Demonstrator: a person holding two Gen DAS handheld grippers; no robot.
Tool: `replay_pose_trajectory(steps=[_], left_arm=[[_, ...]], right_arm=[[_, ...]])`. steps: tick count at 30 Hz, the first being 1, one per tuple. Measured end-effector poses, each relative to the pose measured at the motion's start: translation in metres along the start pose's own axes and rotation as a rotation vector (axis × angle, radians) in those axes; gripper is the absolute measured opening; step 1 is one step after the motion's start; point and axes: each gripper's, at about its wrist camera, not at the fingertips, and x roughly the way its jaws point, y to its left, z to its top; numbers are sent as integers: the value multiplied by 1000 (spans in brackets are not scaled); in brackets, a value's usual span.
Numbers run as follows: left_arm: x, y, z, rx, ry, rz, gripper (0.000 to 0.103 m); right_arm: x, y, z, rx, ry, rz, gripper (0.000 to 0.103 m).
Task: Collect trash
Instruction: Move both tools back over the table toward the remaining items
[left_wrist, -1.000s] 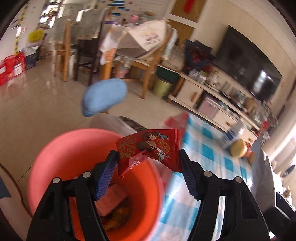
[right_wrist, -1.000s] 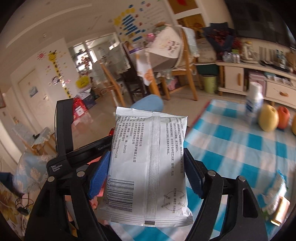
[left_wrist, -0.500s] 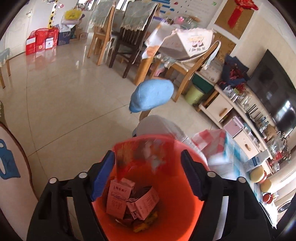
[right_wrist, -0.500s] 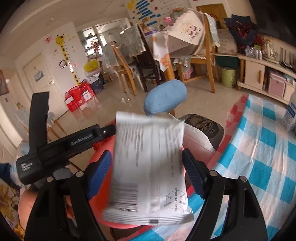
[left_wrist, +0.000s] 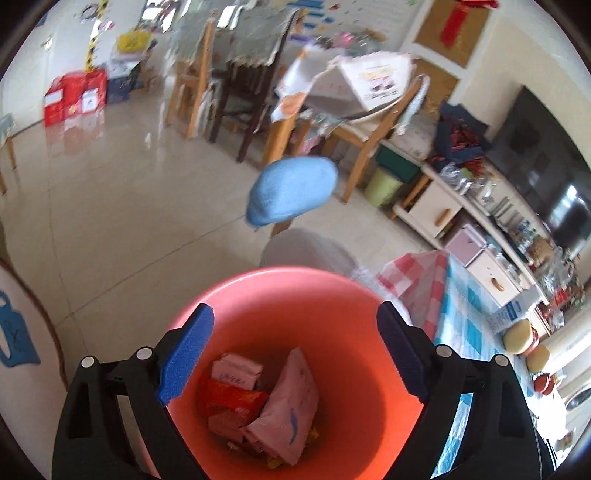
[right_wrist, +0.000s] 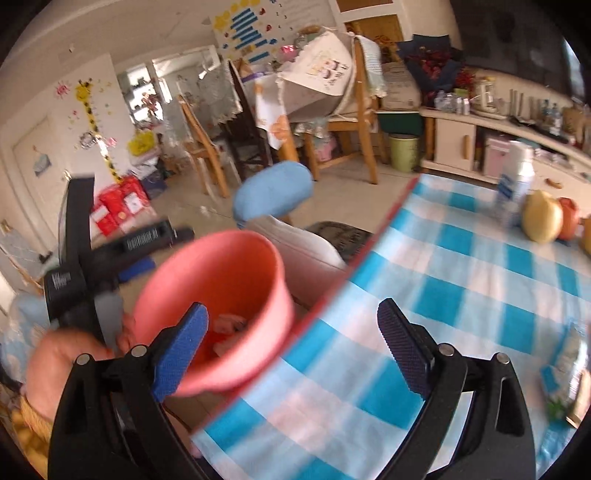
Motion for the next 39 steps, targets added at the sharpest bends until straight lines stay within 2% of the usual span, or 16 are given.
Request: replay_pose_trajectory(steps=[7, 12, 15, 20, 25, 30, 39], left_arm=[[-9, -33, -17, 37, -58, -145, 90], [-13, -64, -36, 86, -27, -254, 91], [-15, -80, -50, 106, 1, -274, 91], [-28, -112, -76, 214, -3, -253, 91], [-40, -134, -104, 287, 20, -266, 91], [-51, -154, -135, 344, 79, -315, 91], [-68, -195, -185, 496, 142, -350, 91]], right_arm=[[-50, -17, -45, -39, -6, -112, 94], [-83, -26, -76, -83, -19, -199, 94], [-102, -36, -93, -85, -20, -241, 94], [-130, -63, -114, -25, -25, -291, 94], [-150, -88, -130, 23, -46, -335, 94], [-163, -100, -140, 33, -62, -364, 94], [-179, -114, -148, 26, -89, -401, 94]])
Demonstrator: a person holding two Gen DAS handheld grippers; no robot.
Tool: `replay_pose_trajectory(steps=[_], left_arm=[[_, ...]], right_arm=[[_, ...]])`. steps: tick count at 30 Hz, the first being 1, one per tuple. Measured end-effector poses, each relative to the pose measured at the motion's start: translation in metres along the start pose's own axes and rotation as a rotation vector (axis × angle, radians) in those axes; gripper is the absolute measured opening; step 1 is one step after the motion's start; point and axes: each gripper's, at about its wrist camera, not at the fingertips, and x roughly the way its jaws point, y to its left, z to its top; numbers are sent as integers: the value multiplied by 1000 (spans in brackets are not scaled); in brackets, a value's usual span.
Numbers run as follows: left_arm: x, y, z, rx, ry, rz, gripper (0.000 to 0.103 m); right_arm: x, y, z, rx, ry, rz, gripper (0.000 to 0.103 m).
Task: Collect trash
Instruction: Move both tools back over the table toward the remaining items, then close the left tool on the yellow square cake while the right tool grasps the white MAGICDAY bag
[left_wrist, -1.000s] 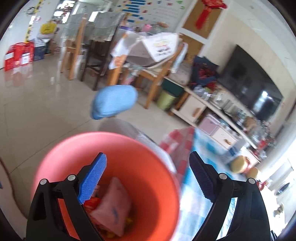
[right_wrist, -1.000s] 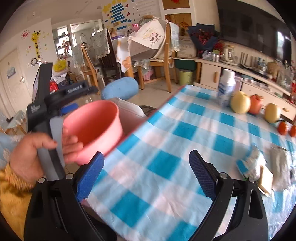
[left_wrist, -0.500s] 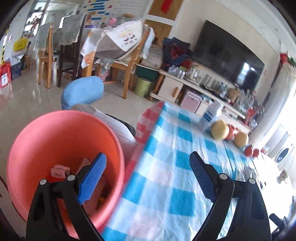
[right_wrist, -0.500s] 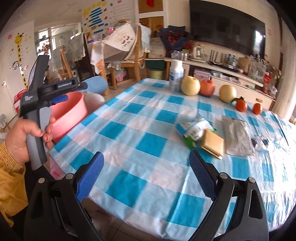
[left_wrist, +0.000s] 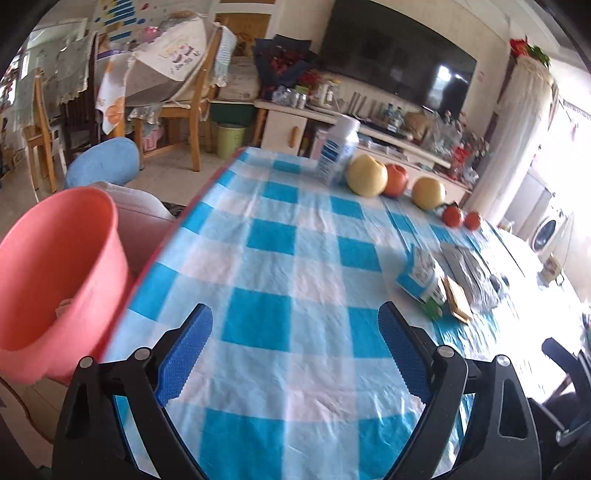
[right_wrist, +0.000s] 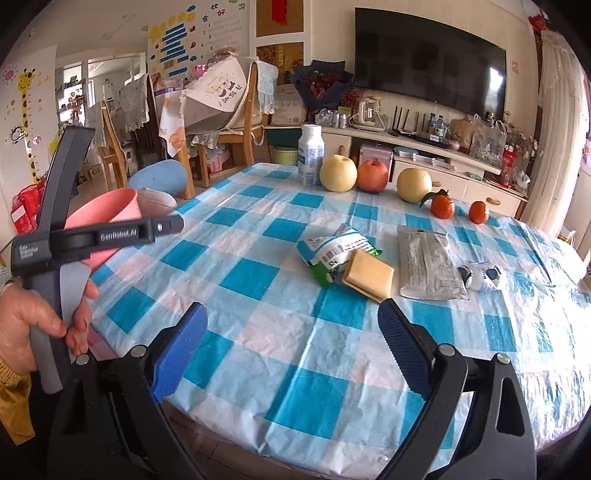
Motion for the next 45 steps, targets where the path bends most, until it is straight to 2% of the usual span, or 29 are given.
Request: replay_pose_trajectory(steps=[10, 21, 26, 33, 38, 45], left_arm=[[2, -50, -21, 95, 44, -51, 90], [7, -101, -33, 201, 66, -96, 90], [15, -112, -34, 210, 90, -117, 91], [31, -131, -30, 147, 127, -198, 91], [49, -165, -28, 189, 141, -229, 91], [80, -198, -17, 213, 146, -229, 90]], right_arm=[[-9, -30, -4, 48, -24, -42, 94], [-15, -79, -3, 189, -32, -69, 94], [-18, -114, 1, 270, -52, -91, 94], [-11, -180, 2, 421, -61, -147, 94], [15, -218, 5, 441, 7, -220, 94], [57, -255, 10, 468, 90, -217, 94]])
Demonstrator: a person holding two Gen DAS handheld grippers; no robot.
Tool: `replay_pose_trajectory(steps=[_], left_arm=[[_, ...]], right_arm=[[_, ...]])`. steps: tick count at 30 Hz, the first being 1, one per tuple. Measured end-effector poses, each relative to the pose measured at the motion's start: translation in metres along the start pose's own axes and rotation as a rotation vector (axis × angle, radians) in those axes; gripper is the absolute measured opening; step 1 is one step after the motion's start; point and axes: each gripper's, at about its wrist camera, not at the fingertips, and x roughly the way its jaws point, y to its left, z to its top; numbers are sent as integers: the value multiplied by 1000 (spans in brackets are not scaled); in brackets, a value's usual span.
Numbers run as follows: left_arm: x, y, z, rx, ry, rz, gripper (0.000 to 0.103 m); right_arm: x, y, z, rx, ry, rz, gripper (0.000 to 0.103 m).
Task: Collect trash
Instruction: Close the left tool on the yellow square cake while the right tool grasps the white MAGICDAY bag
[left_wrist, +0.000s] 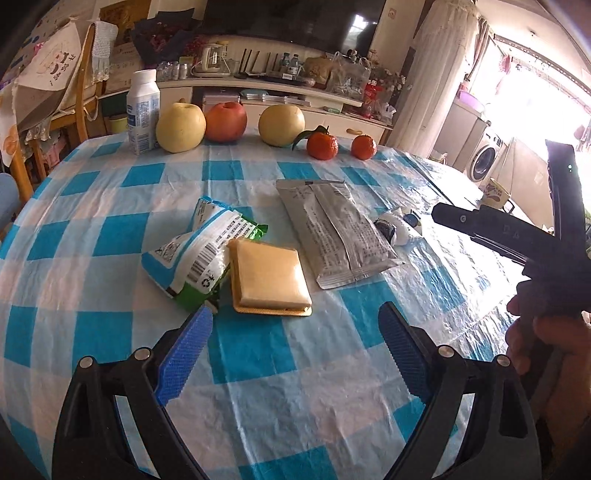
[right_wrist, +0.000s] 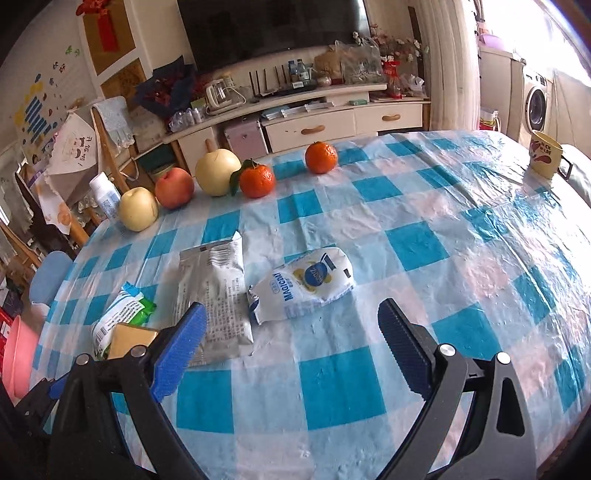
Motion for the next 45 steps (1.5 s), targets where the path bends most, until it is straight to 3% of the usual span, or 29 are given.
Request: replay_pose_trajectory(steps=[4, 8, 15, 27, 33, 38, 42, 45], left_arm=[[20, 0, 9, -15, 39, 37, 90], [34, 3, 13, -53, 65, 18, 90], [51, -4, 15, -30, 96, 50, 89], [51, -3, 17, 15, 77, 121, 58], [50, -1, 16, 17, 79, 112, 57], [44, 3, 12, 35, 90, 101, 57], [41, 2, 9, 42, 93, 99, 57], [42, 0, 9, 48, 98, 107, 58]], right_arm=[[25, -7, 7, -1, 58, -13, 94], [43, -9, 9, -17, 101, -25, 94], [66, -4, 14, -110, 133, -95, 94], [80, -5, 24, -115, 156, -12, 94], [80, -7, 22, -99, 183, 36, 94], [78, 8, 17, -172, 203, 95, 94], [76, 24, 14, -243, 179, 106, 94], [76, 25, 15, -254, 159, 66, 94]])
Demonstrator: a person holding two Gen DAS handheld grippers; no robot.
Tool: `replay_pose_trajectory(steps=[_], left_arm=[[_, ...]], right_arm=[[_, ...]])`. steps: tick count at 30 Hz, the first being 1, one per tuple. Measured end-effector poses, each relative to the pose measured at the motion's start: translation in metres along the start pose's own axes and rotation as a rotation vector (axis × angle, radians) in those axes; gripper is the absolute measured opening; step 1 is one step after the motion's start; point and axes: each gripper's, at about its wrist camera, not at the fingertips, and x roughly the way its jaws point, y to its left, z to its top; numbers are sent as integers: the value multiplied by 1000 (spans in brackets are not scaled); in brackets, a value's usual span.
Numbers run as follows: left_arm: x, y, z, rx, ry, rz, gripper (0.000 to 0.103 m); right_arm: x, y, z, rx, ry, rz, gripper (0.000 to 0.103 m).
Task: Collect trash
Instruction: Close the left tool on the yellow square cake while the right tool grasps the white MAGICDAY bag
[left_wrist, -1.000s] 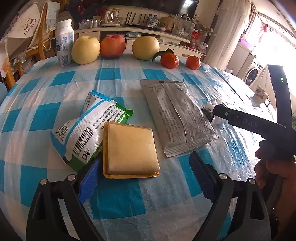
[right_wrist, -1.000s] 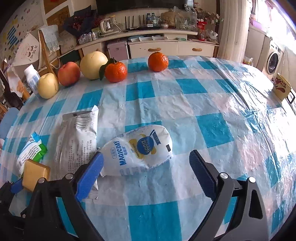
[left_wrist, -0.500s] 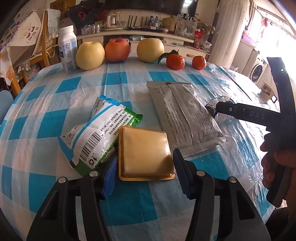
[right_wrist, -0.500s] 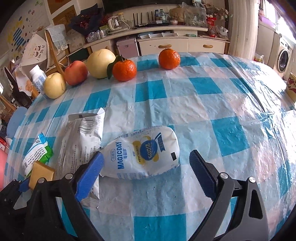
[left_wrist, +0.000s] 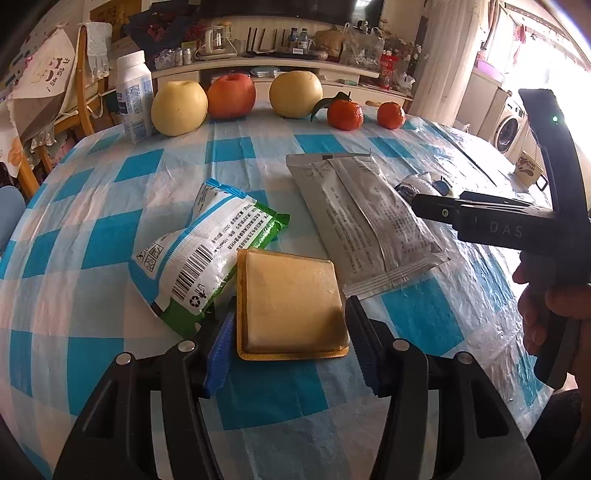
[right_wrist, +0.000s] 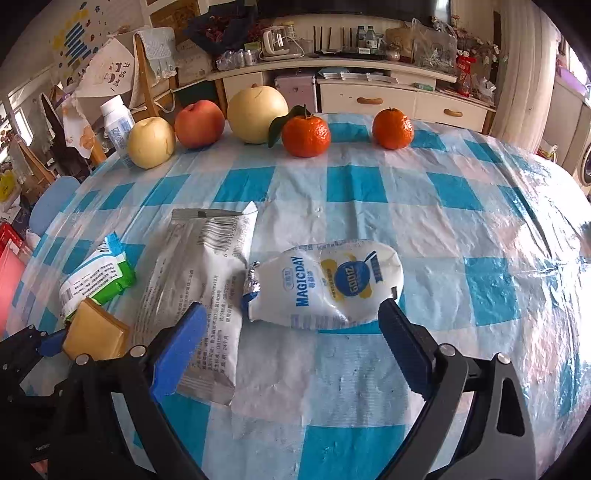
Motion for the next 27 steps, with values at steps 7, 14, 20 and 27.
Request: replay_pose_trajectory(steps=[7, 14, 20, 27], left_arm=[[4, -11, 0, 43, 11, 27, 71], [5, -17, 0, 72, 0, 76, 60], [2, -12, -2, 61, 0, 52, 59], [-13, -3, -4, 42, -19, 32, 59]], right_arm=[[8, -24, 5, 106, -5, 15, 94], [22, -18, 10, 62, 8, 27, 94], [18, -25, 10, 106, 4, 51, 91], [10, -30, 9, 137, -4, 68, 90]])
